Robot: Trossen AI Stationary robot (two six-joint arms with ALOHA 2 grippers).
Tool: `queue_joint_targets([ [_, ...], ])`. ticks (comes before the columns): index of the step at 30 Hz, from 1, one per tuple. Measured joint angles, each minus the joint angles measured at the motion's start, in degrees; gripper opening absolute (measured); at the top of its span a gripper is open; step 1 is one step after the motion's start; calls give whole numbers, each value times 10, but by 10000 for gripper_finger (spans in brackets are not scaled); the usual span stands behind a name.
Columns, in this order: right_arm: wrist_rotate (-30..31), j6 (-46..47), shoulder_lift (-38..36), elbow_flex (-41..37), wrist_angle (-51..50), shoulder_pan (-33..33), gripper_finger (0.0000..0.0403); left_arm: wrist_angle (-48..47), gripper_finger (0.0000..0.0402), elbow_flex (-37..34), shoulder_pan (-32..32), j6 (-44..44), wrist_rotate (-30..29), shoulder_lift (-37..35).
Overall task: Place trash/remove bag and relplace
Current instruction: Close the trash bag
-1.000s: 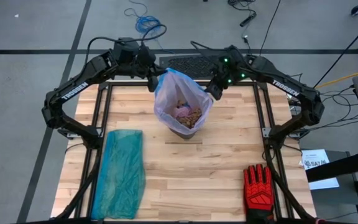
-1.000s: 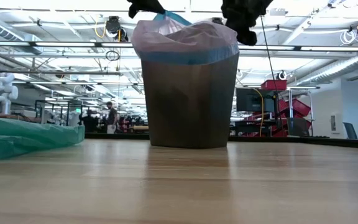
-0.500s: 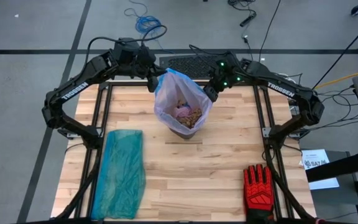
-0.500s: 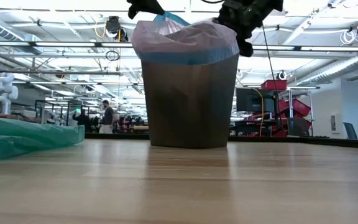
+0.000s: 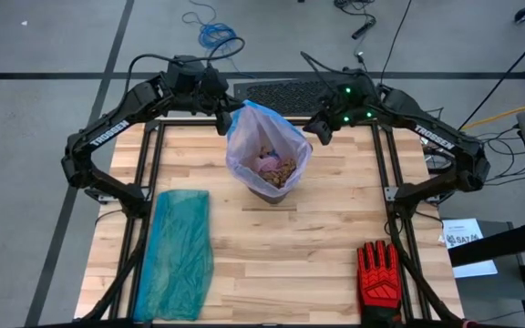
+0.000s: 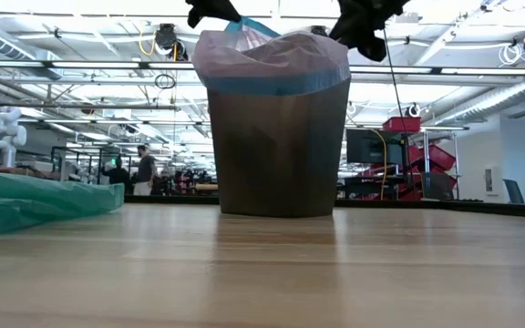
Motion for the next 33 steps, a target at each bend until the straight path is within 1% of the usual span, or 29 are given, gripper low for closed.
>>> queue_joint_targets([
  [3,0,-2,7,0,0,1,153,0,0,0,0,0,0,0],
  [6,0,-7,28,0,0,1,167,0,0,0,0,0,0,0],
  [9,-1,-20,47,0,2,1,170,0,0,0,0,0,0,0],
  [11,-1,-31,57,0,3,1,164,0,0,0,0,0,0,0],
  [13,2,-41,64,0,3,1,151,0,0,0,0,0,0,0],
  [15,12,-49,65,0,4,1,122,0,0,0,0,0,0,0],
  [16,16,-53,64,0,6,1,102,0,0,0,0,0,0,0],
  [19,19,-69,61,0,8,1,25,0,0,0,0,0,0,0],
  [20,23,-75,60,0,9,2,14,0,0,0,0,0,0,0],
  [23,38,-72,54,0,4,7,4,0,0,0,0,-1,0,0],
  [28,60,-22,34,1,-22,17,1,-1,0,0,0,-4,0,0],
  [33,125,2,30,57,-110,39,0,-11,0,0,-2,-15,-18,0],
])
